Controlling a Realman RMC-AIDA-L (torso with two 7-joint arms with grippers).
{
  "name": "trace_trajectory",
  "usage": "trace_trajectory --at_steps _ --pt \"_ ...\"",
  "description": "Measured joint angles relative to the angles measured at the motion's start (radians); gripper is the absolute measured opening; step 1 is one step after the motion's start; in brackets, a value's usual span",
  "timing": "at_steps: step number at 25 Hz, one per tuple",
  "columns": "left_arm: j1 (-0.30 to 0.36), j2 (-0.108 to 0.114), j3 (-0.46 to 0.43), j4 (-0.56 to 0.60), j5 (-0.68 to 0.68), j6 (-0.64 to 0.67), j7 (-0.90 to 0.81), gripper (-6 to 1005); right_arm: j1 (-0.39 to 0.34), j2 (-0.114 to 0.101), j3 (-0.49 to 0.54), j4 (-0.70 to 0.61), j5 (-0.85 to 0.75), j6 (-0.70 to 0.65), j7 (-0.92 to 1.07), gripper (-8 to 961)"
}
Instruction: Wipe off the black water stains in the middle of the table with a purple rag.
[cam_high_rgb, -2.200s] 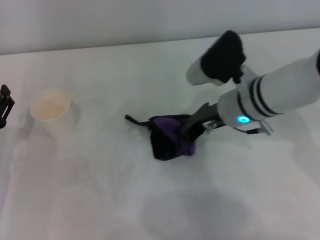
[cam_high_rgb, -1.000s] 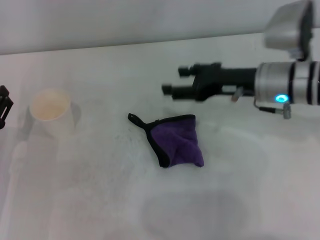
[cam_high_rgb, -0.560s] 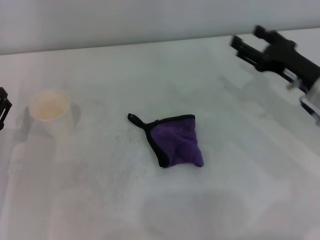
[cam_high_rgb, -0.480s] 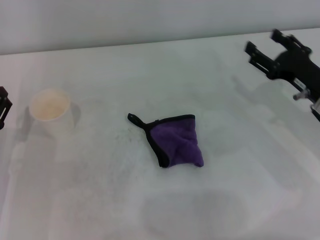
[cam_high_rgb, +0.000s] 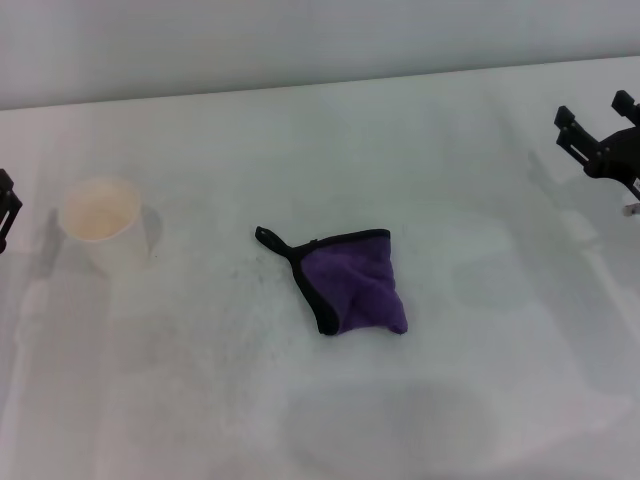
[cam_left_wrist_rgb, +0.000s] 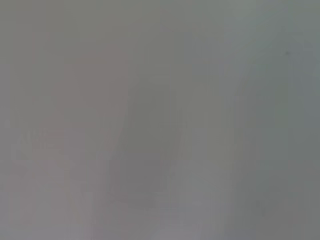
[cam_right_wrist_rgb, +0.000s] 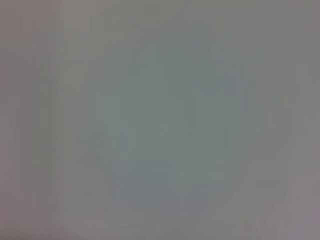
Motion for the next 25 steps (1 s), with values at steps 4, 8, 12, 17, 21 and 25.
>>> trace_trajectory --at_steps 4,8,12,17,21,25 --pt "-0.012 0.0 0.0 -0.007 -0.006 -0.005 -0.015 861 0.001 0.0 0.014 0.0 0.0 -0.004 0.008 835" --pt "-0.016 0.0 0.0 -0.007 -0.021 -0.006 -0.025 862 0.008 0.0 0.018 -0.013 0.002 -0.049 0.013 834" --pt "-0.014 -0.001 0.0 -0.011 -0.036 -0.018 -0.021 862 0.015 0.0 0.035 -0.013 0.002 -0.064 0.017 833" --pt "-0.009 -0.002 0.0 -0.016 -0.036 -0.064 -0.02 861 0.014 0.001 0.069 -0.006 0.003 -0.064 0.029 831" --pt "-0.005 -0.002 0.002 -0.016 -0.036 -0.094 -0.02 861 0.012 0.001 0.071 -0.006 0.003 -0.064 0.032 830" --pt "-0.004 -0.002 0.004 -0.013 -0.032 -0.1 -0.022 861 0.007 0.001 0.078 -0.001 0.003 -0.061 0.035 829"
